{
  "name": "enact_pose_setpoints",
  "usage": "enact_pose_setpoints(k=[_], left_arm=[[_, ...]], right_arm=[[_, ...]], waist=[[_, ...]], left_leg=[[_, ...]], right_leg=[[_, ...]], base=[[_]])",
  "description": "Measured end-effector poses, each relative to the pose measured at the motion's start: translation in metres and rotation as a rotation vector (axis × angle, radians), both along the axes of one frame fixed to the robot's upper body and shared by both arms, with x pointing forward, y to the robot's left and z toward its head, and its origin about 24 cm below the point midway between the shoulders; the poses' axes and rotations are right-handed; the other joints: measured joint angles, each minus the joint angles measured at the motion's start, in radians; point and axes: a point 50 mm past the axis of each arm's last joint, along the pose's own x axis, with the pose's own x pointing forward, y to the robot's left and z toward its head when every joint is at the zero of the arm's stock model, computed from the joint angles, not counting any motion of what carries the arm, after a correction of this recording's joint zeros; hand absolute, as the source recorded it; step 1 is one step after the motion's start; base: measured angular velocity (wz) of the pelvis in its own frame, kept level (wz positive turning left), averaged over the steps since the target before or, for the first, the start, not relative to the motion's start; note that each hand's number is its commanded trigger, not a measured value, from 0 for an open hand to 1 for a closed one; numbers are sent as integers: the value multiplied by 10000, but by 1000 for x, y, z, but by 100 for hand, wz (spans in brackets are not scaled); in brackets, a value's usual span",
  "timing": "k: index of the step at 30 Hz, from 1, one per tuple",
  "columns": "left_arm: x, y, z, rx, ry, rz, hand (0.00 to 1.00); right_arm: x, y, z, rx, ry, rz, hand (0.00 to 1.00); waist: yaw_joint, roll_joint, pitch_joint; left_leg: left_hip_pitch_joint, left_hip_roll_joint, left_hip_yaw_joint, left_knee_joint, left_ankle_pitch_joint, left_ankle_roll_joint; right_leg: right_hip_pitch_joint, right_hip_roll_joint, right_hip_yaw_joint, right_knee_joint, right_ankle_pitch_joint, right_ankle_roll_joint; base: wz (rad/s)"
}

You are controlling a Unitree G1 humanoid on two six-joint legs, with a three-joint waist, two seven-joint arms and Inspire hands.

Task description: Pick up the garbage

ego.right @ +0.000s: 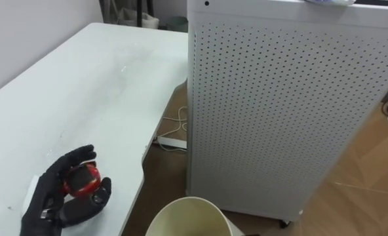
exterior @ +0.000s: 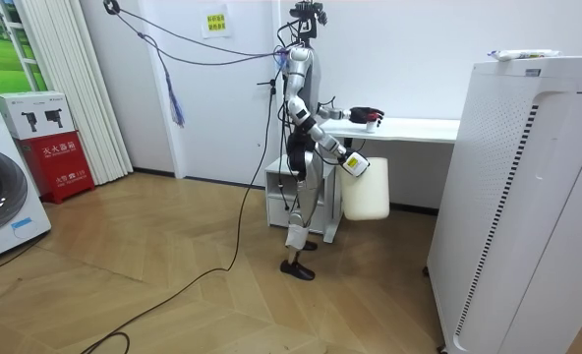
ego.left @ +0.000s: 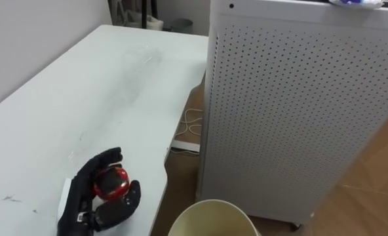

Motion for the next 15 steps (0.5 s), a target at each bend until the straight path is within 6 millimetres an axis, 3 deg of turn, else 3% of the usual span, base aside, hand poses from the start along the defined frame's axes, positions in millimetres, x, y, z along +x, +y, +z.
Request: enact_pose_setpoints(k=[15], left_arm=[[3,0,-3,20,346,60,100]], right_arm=[[0,0,0,-238,-9,161,100]], waist=[[-1,39,-16]], left_leg=[[41,5,30,-4,0,0]], right_leg=[[-5,0,-19,-7,0,0]], base=[[0]])
